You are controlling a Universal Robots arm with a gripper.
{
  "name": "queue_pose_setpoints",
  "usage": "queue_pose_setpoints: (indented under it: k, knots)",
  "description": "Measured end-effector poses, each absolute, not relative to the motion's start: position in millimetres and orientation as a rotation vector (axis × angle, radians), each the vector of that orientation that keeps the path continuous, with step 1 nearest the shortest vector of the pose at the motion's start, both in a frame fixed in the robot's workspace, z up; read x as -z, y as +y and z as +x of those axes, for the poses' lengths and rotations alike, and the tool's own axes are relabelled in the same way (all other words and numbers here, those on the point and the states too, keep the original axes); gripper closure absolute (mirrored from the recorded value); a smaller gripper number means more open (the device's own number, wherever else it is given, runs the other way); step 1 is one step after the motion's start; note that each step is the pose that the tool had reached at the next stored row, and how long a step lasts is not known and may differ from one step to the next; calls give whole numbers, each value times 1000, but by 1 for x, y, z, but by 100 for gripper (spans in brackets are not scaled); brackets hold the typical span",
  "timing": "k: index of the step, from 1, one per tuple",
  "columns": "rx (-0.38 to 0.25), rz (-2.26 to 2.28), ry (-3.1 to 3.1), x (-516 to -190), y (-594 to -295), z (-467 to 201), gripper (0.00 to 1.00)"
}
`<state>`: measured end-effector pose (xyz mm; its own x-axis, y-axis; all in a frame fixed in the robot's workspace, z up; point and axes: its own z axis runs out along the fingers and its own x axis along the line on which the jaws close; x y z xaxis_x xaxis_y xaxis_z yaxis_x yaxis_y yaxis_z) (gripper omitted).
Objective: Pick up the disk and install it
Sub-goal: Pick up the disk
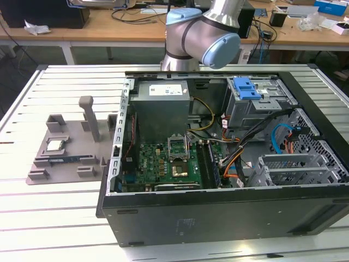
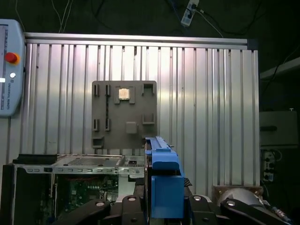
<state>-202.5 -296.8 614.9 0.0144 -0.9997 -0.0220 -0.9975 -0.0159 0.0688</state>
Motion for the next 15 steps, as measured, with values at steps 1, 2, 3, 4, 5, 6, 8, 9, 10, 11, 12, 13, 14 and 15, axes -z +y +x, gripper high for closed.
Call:
queue_pose_setpoints:
  k: [1, 2, 3, 4, 5, 6, 8, 9, 10, 11, 12, 13, 14, 15]
  knots:
    - [100, 2213, -2180, -613, -297, -200, 63]
    - [100, 2213, -2180, -611, -297, -198, 63]
    - [100, 2213, -2180, -608, -297, -195, 63]
    - [100, 2213, -2180, -604, -297, -191, 63]
    - [101, 2213, -2180, -601, -297, -189, 63]
    - [101, 2212, -2179, -597, -297, -185, 63]
    - [101, 2212, -2179, -593, -297, -179, 63]
    - [101, 2212, -2179, -589, -297, -175, 63]
    - [102, 2212, -2179, -586, -297, -172, 63]
    - [102, 2212, -2179, -583, -297, -167, 63]
    - [103, 2212, -2178, -580, -297, -163, 63]
    - [103, 2212, -2179, -578, -297, -160, 63]
    - [103, 2211, -2178, -576, -297, -158, 63]
    - [103, 2211, -2178, -572, -297, -154, 63]
